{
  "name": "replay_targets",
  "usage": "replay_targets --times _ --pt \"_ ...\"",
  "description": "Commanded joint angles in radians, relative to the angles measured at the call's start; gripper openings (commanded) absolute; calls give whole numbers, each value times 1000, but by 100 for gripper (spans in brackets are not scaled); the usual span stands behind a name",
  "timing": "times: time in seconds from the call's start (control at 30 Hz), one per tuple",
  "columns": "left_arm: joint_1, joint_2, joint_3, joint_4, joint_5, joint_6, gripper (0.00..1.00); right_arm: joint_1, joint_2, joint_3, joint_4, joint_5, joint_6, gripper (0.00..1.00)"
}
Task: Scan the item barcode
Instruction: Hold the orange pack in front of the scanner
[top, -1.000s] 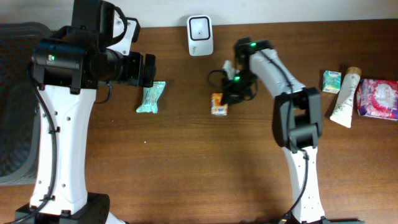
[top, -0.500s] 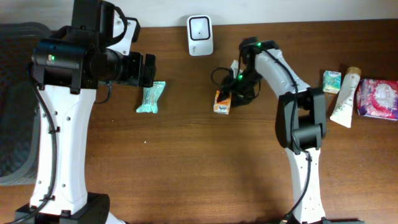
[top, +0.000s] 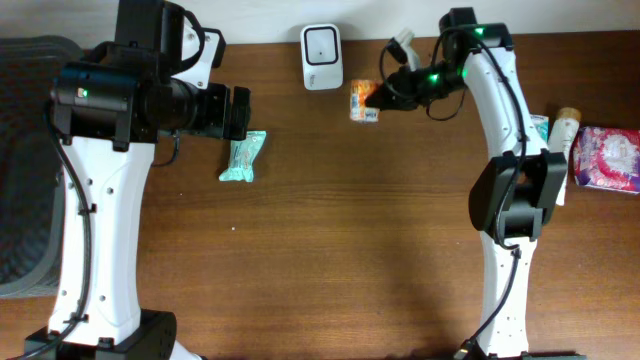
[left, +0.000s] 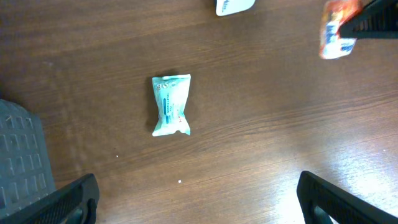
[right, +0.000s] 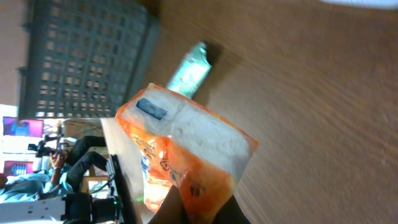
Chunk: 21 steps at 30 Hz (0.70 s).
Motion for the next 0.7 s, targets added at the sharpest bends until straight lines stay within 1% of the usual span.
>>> replay_targets --times 0.0,0.07,0.13,0.2,0.33,0.5,0.63,0.67 --pt "-3 -10 6 1 4 8 99 -31 -8 28 -1 -180 -77 4" --pt "-3 -10 6 1 4 8 99 -27 -8 28 -13 -206 -162 4" --pt "-3 -10 6 1 4 8 99 -30 -8 28 2 -249 -201 4" --pt "-3 -10 6 1 4 8 99 -35 -8 28 23 -296 -201 4" --pt "-3 -10 6 1 4 8 99 -33 -8 28 14 -295 -200 4" --pt "-3 -10 6 1 4 8 99 5 -8 27 4 -271 -200 4" --pt "-3 -10 6 1 4 8 99 14 -8 27 6 -237 -187 4" --pt "-3 -10 6 1 4 8 99 21 -8 27 32 -149 -123 4"
